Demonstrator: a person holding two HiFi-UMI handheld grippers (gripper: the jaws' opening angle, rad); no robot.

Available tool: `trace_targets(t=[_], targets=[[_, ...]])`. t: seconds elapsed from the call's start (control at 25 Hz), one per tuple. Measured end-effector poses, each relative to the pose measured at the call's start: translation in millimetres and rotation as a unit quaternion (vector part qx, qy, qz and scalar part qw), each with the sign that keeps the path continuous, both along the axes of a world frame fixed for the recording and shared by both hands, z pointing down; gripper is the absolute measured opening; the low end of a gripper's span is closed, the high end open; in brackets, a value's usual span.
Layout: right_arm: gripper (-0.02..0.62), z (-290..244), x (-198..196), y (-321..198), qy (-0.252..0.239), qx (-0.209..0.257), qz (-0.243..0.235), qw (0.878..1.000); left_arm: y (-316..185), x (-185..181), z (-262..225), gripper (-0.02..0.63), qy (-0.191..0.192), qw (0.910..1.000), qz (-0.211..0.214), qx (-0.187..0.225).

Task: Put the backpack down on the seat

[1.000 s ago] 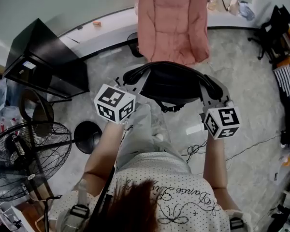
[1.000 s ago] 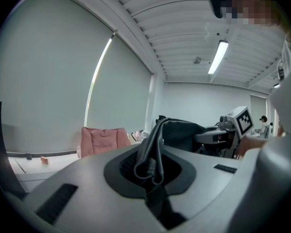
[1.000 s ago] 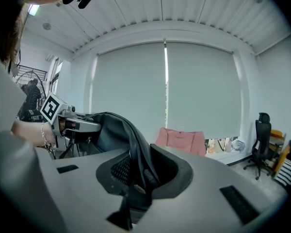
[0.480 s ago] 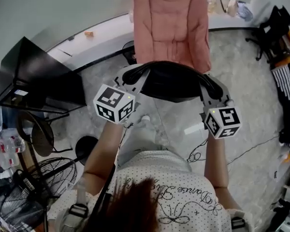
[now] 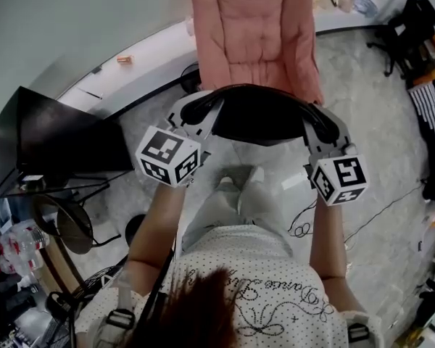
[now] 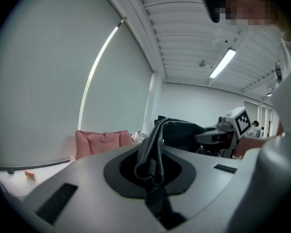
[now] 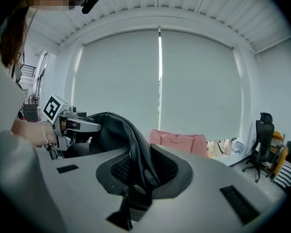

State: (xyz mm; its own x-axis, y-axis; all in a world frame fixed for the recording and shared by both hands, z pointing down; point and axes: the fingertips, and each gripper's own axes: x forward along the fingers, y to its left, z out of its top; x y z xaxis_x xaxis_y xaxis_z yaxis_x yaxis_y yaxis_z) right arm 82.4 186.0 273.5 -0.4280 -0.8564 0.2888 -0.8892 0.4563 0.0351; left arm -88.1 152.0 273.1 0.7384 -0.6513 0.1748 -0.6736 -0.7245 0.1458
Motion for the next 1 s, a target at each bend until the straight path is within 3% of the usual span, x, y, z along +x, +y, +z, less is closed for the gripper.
trace_targets(t=[0.44, 1.0], targets=[[0.071, 22, 7, -87, -0.011, -0.028, -0.022, 0.999, -82, 6, 21, 0.028, -0.008, 0.9993, -0.026, -0.024], [0.071, 3, 40, -220, -0.009, 0.001, -0.070, 0.998, -197, 37, 2, 0.028, -0.005, 0.9973, -0.073, -0.002]])
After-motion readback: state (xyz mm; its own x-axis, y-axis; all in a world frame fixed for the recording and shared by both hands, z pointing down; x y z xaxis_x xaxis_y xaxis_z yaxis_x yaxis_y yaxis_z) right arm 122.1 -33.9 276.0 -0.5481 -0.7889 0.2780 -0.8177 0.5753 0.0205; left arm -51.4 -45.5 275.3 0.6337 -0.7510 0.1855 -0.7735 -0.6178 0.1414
